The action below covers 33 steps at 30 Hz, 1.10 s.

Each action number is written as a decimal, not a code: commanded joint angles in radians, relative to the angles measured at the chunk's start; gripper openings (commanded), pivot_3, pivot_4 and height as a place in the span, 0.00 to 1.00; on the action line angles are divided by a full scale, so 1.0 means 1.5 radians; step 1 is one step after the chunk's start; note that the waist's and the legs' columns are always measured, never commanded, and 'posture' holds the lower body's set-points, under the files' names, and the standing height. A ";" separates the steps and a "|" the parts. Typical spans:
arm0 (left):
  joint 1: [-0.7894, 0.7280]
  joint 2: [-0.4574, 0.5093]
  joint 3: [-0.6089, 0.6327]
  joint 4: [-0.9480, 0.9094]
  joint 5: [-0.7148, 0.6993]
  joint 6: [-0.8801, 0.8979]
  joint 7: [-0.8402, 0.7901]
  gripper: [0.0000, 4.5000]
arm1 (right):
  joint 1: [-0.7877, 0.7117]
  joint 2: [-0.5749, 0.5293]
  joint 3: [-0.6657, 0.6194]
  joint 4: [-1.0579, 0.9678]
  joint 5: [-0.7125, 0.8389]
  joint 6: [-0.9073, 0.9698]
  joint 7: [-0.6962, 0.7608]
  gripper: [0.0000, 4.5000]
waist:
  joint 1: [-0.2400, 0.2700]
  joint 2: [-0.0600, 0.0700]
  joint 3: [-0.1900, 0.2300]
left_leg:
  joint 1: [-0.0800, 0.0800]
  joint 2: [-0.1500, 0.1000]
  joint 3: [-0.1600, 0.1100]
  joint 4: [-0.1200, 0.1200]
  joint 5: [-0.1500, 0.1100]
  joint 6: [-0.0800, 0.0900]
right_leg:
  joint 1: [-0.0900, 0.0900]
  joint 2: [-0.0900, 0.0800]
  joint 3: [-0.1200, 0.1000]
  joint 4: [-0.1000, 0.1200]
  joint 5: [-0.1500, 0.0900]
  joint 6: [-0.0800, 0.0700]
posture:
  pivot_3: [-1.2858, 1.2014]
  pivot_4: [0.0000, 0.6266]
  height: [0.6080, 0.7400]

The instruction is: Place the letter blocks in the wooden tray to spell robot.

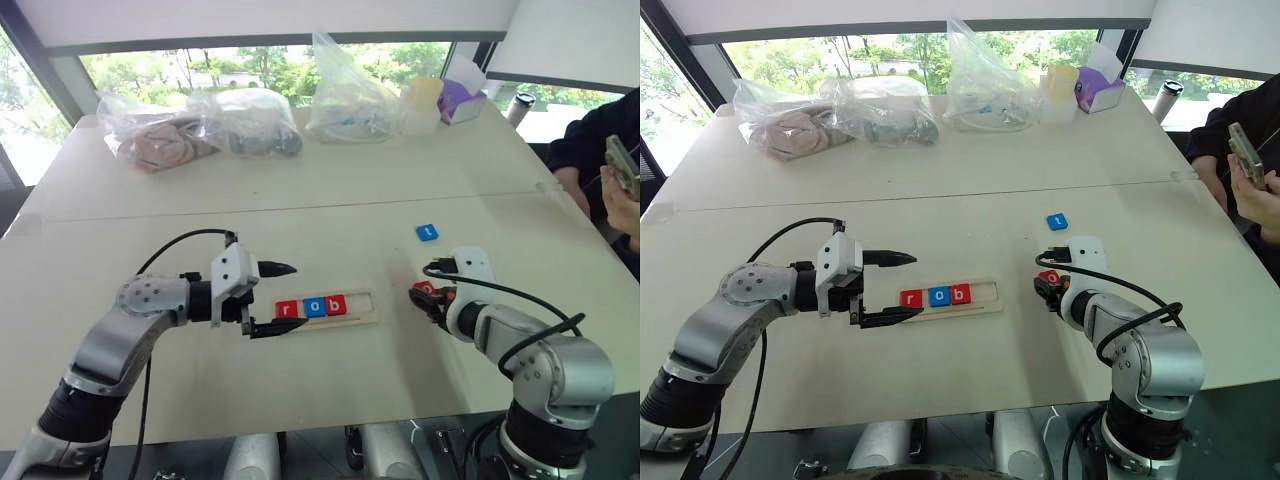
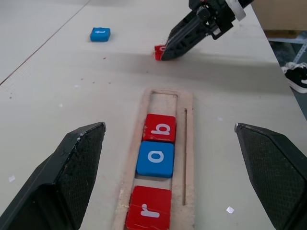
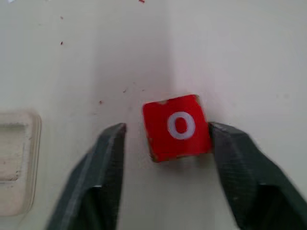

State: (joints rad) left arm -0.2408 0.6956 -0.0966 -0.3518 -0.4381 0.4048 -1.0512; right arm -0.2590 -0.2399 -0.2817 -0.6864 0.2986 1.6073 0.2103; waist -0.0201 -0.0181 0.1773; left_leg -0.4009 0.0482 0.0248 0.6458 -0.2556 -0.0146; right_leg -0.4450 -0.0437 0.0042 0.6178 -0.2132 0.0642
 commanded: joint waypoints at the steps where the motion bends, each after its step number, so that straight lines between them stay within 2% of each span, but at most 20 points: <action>1: -0.005 0.007 0.006 -0.006 -0.001 -0.010 -0.009 1.00 | -0.020 -0.131 0.000 0.004 0.079 0.001 0.112 0.98 | 0.001 0.001 0.000 | -0.001 0.000 0.000 0.000 0.000 0.000 | -0.001 -0.001 0.000 -0.001 0.000 0.000 | 0.52 0.24 1.00; 5: -0.007 0.009 0.008 -0.004 -0.001 -0.011 -0.015 1.00 | 0.013 -0.315 0.038 0.050 0.117 -0.145 0.256 0.98 | 0.004 0.000 0.001 | -0.003 -0.001 -0.001 0.001 0.000 0.000 | -0.001 -0.001 0.000 -0.003 0.000 0.000 | 0.52 0.24 1.00; 6: -0.009 0.010 0.008 -0.003 -0.001 -0.011 -0.016 1.00 | 0.047 -0.386 0.063 0.089 0.080 -0.301 0.348 0.98 | 0.005 -0.001 0.001 | -0.003 -0.001 -0.001 0.001 0.000 0.000 | 0.000 -0.001 -0.001 -0.003 0.000 0.001 | 0.52 0.24 1.00; 8: -0.012 0.012 0.008 -0.002 -0.001 -0.009 -0.017 1.00 | 0.101 -0.479 0.092 0.166 0.031 -0.553 0.504 0.98 | 0.006 -0.001 0.002 | -0.003 -0.001 -0.002 0.001 0.000 0.000 | 0.000 -0.001 -0.001 -0.003 -0.001 0.001 | 0.52 0.24 1.00; 9: -0.013 0.011 0.008 -0.002 -0.002 -0.007 -0.017 1.00 | 0.117 -0.511 0.104 0.217 0.018 -0.656 0.575 0.98 | 0.005 -0.002 0.002 | -0.003 -0.001 -0.002 0.001 0.000 0.000 | 0.000 -0.001 -0.002 -0.003 -0.001 0.001 | 0.52 0.24 1.00; 11: -0.015 0.013 0.008 0.000 0.000 -0.008 -0.017 1.00 | 0.115 -0.536 0.125 0.296 0.006 -0.774 0.644 0.98 | 0.002 -0.003 0.003 | -0.003 -0.001 -0.002 0.001 0.000 0.000 | 0.001 -0.001 -0.002 -0.004 -0.001 0.002 | 0.52 0.24 1.00; 15: -0.017 0.014 0.010 -0.002 0.001 -0.006 -0.011 1.00 | -0.020 -0.514 0.231 0.500 -0.087 -0.969 0.704 0.98 | -0.010 -0.003 0.005 | -0.001 0.000 -0.001 0.002 0.000 0.000 | 0.001 0.000 -0.001 -0.003 0.000 0.001 | 0.52 0.24 1.00; 19: -0.009 0.017 0.019 -0.012 -0.001 0.000 -0.001 1.00 | -0.108 -0.471 0.270 0.609 -0.106 -1.024 0.734 0.98 | -0.011 -0.004 0.006 | -0.001 -0.001 -0.001 0.003 0.000 0.000 | 0.001 0.001 -0.001 -0.002 0.000 0.001 | 0.52 0.24 1.00; 31: 0.017 0.031 0.033 -0.046 -0.012 0.015 0.019 1.00 | -0.185 -0.420 0.317 0.744 -0.152 -1.119 0.780 0.98 | 0.004 -0.003 0.006 | -0.001 -0.001 -0.001 0.003 0.000 0.001 | 0.001 0.001 -0.001 0.000 0.001 -0.001 | 0.52 0.24 1.00; 33: 0.016 0.030 0.033 -0.048 -0.012 0.017 0.023 1.00 | -0.192 -0.413 0.318 0.757 -0.154 -1.126 0.784 0.87 | 0.004 -0.003 0.006 | 0.000 -0.001 -0.001 0.003 0.000 0.001 | 0.002 0.001 -0.001 0.000 0.002 -0.002 | 0.52 0.24 1.00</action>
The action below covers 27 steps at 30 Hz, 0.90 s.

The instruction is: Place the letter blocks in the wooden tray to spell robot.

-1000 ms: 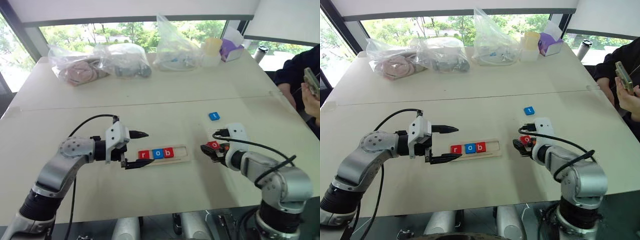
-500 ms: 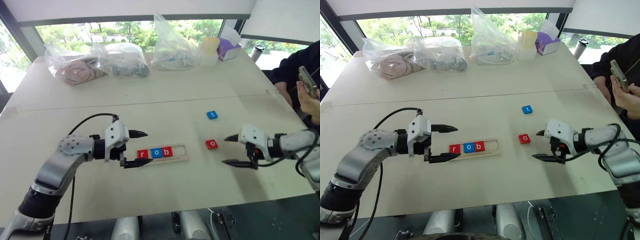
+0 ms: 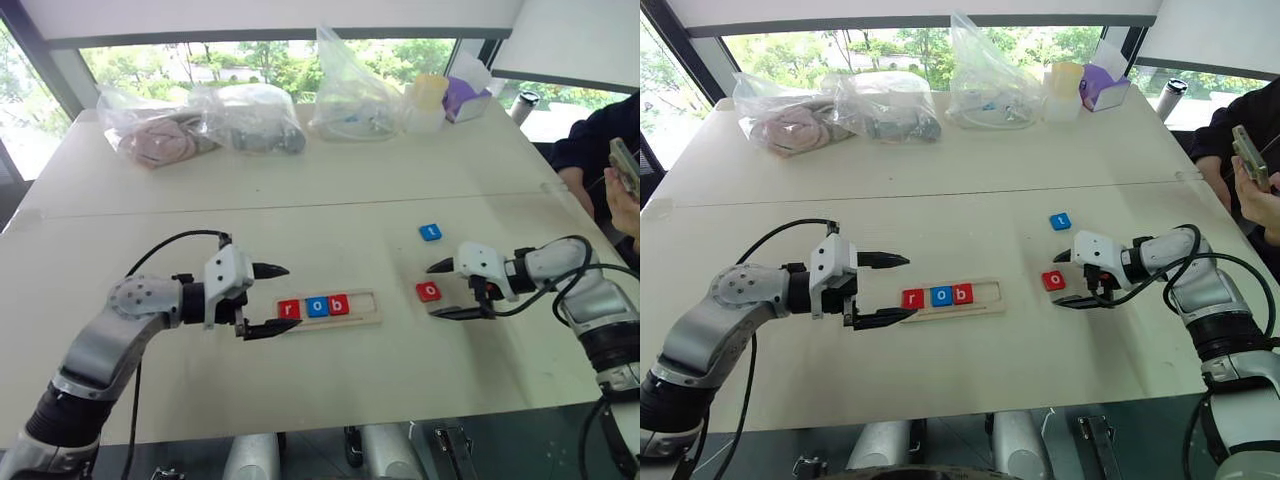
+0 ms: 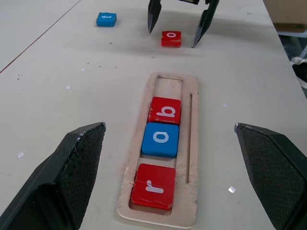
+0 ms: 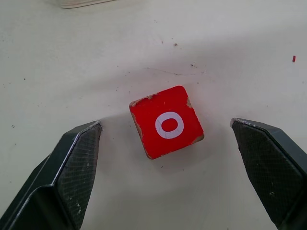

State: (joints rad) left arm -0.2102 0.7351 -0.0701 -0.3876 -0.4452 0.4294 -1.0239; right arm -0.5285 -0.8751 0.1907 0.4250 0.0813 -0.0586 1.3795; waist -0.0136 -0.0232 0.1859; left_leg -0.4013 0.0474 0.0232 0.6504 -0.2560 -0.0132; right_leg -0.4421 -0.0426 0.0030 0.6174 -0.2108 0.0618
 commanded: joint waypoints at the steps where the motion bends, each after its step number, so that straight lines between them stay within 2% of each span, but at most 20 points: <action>1: -0.004 0.004 0.016 -0.025 -0.008 0.001 0.006 1.00 | -0.013 0.013 0.002 0.018 -0.009 -0.017 0.005 0.80 | -0.001 0.000 0.000 | 0.001 0.000 0.000 0.000 0.000 0.000 | 0.001 0.000 0.000 0.000 0.000 0.000 | 0.52 0.24 1.00; 6: -0.003 0.003 0.015 -0.025 -0.005 0.002 0.009 1.00 | -0.021 0.031 -0.005 0.009 -0.009 -0.029 -0.004 0.25 | -0.002 0.000 0.000 | 0.007 0.000 0.001 -0.001 0.000 0.000 | 0.005 0.000 0.001 0.000 0.000 0.000 | 0.52 0.24 1.00; 9: -0.003 0.002 0.015 -0.026 -0.006 0.003 0.011 1.00 | -0.024 0.042 -0.008 -0.074 0.014 0.028 -0.005 0.25 | -0.002 0.000 0.000 | 0.007 0.000 0.001 -0.001 0.000 0.000 | 0.005 0.000 0.001 0.001 -0.001 0.002 | 0.52 0.24 1.00; 16: -0.005 0.001 0.013 -0.027 -0.007 0.004 0.017 1.00 | -0.022 0.080 0.020 -0.272 0.062 0.243 -0.014 0.25 | 0.002 0.001 0.000 | 0.007 0.000 0.001 -0.001 0.000 0.000 | 0.005 0.000 0.001 0.002 0.000 0.000 | 0.52 0.24 1.00; 27: 0.001 0.000 0.016 -0.038 -0.009 0.011 0.027 1.00 | -0.011 0.105 0.083 -0.297 0.021 0.246 -0.044 0.25 | 0.001 0.001 0.000 | 0.006 0.000 0.001 -0.001 0.000 0.000 | 0.004 0.000 0.001 0.001 0.000 0.000 | 0.52 0.24 1.00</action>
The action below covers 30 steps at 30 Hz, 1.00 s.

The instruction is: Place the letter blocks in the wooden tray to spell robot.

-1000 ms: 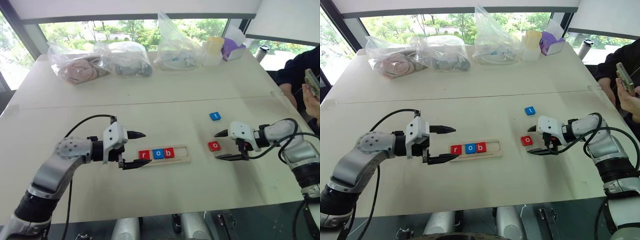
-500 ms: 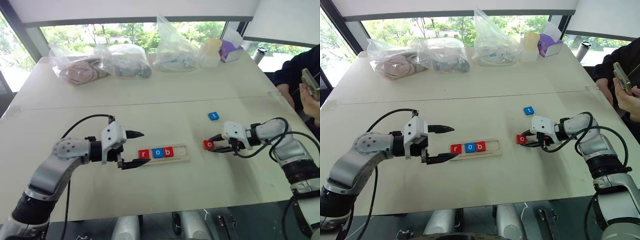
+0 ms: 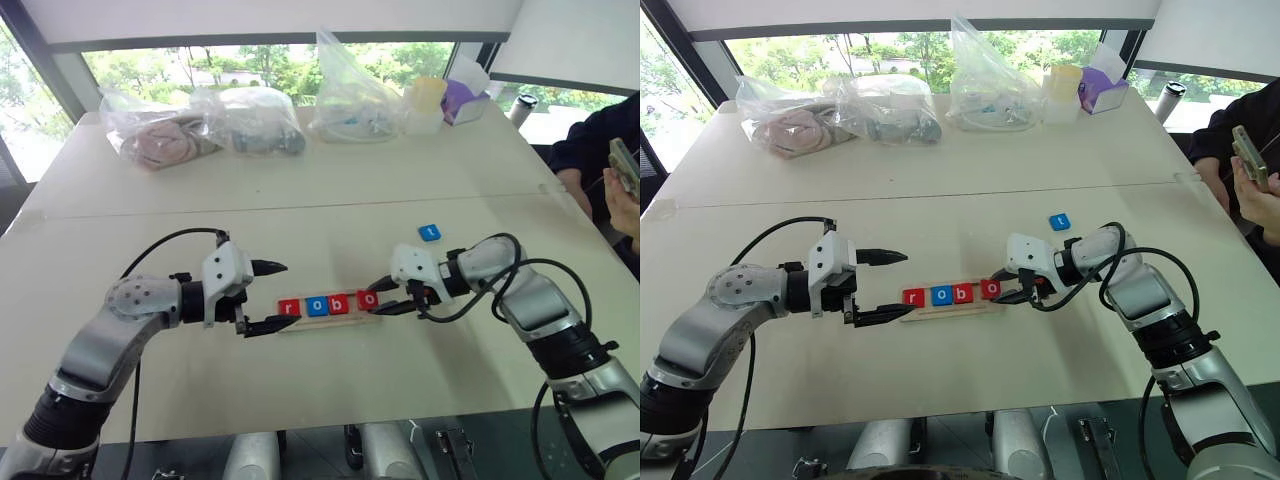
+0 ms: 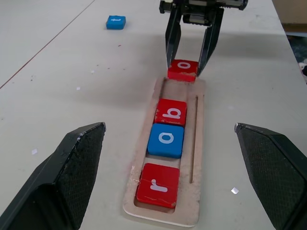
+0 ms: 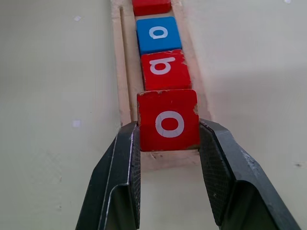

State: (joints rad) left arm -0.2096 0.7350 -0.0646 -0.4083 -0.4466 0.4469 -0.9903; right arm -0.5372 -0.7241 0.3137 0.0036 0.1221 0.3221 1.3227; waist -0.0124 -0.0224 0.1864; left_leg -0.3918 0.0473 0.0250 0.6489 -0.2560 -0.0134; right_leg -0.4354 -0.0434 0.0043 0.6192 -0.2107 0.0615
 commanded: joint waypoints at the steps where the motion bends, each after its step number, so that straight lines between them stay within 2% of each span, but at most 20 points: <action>1: 0.002 0.000 0.013 -0.026 -0.008 0.000 0.006 1.00 | -0.006 0.004 0.005 -0.012 -0.011 -0.014 -0.007 0.25 | 0.000 0.000 0.000 | 0.000 0.000 0.000 0.000 0.000 0.000 | 0.000 0.000 0.000 0.000 0.000 0.000 | 0.52 0.24 1.00; 30: 0.005 -0.010 0.008 -0.036 -0.011 0.004 0.025 1.00 | -0.014 0.032 0.018 0.039 -0.039 -0.058 -0.030 0.25 | 0.000 0.000 0.000 | 0.000 0.000 0.000 0.000 0.000 0.000 | 0.000 0.000 0.000 0.000 0.000 0.000 | 0.52 0.24 1.00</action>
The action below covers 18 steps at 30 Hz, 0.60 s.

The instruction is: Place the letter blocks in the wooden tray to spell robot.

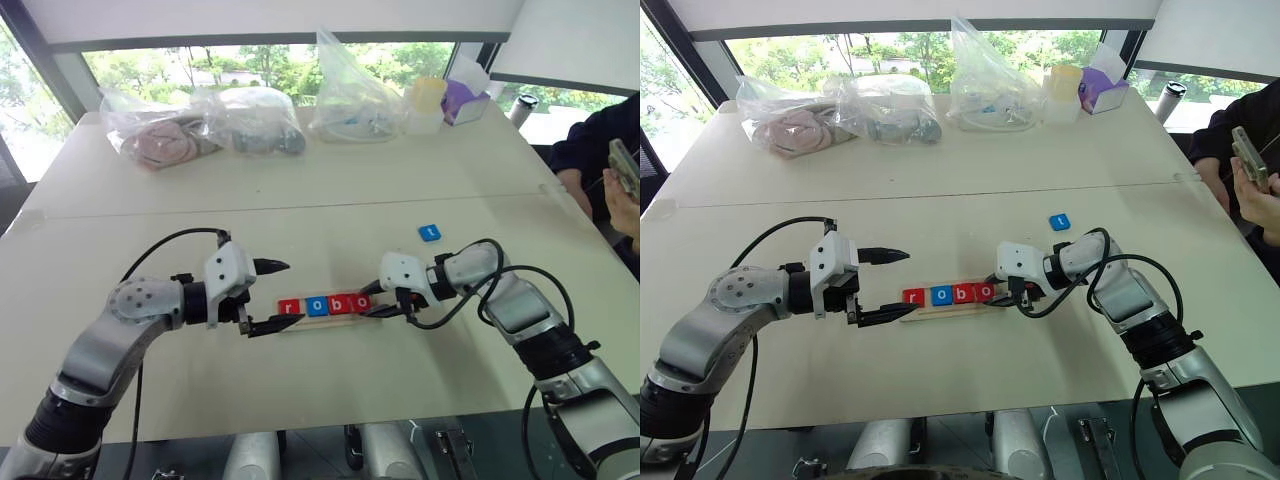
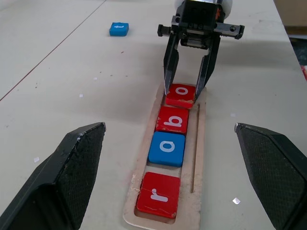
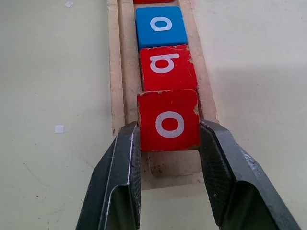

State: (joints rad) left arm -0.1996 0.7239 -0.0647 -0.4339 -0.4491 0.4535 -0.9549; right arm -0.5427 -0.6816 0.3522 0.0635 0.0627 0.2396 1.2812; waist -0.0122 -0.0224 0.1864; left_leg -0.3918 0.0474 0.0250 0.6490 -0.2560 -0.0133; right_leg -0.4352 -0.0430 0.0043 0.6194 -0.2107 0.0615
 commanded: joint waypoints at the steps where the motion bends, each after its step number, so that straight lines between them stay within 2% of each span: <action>1: -0.001 -0.002 0.008 -0.019 -0.009 0.000 0.002 1.00 | -0.011 0.004 -0.008 -0.001 0.001 -0.003 -0.002 0.25 | 0.000 0.000 0.000 | 0.000 0.000 0.000 0.000 0.000 0.000 | 0.000 0.000 0.000 0.000 0.000 0.000 | 0.52 0.24 1.00; 18: 0.000 -0.007 0.007 -0.019 -0.006 0.000 0.006 1.00 | -0.020 0.006 -0.006 0.009 0.000 -0.006 0.002 0.25 | 0.000 0.000 0.000 | 0.000 0.000 0.000 0.000 0.000 0.000 | 0.000 0.000 0.000 0.000 0.000 0.000 | 0.52 0.24 1.00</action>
State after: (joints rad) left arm -0.1996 0.7147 -0.0648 -0.4339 -0.4488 0.4543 -0.9514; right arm -0.5589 -0.6734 0.3522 0.0881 0.0607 0.2335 1.2810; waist -0.0123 -0.0224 0.1864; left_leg -0.3917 0.0474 0.0249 0.6493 -0.2560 -0.0133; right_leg -0.4352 -0.0429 0.0044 0.6200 -0.2106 0.0615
